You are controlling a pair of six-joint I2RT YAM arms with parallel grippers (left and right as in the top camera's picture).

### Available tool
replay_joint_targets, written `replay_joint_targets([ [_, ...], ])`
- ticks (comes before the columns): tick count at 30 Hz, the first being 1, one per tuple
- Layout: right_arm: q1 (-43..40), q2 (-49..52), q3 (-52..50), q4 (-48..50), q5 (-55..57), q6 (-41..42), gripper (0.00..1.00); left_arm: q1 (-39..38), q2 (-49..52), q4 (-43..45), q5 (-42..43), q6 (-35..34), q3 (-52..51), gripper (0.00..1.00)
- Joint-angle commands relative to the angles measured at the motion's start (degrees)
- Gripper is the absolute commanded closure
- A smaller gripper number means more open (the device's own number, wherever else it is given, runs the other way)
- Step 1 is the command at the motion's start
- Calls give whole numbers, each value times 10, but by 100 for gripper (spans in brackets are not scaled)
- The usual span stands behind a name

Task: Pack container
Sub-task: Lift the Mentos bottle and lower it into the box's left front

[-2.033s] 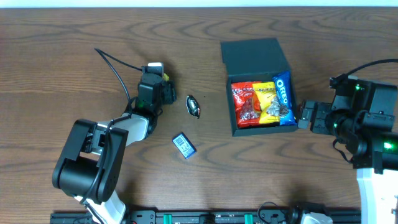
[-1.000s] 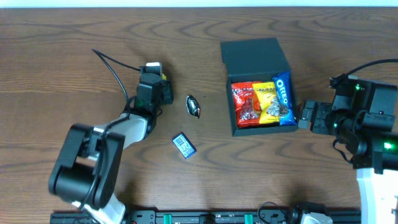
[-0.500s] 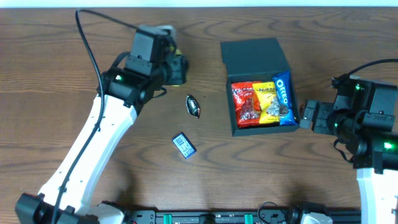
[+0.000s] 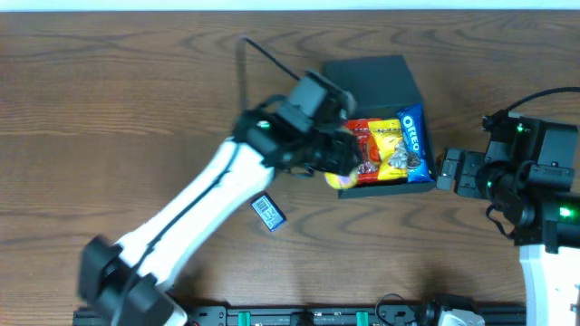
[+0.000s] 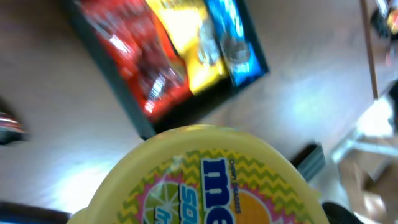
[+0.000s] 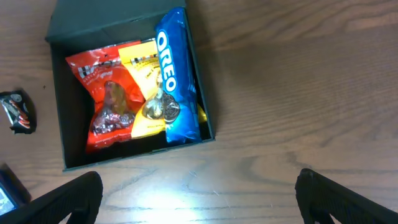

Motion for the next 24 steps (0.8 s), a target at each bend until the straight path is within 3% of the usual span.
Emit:
replay_joint_targets([
  [1,-4,-1,7,-2,5,-7,1,-10,51,13,66,-15,10,94],
  [11,-4,-1,7,-2,5,-7,1,-11,158,38,101,-17,72,94],
  [24,-4,-1,7,-2,5,-6,1,-13,190,23,61,-27,97,94],
])
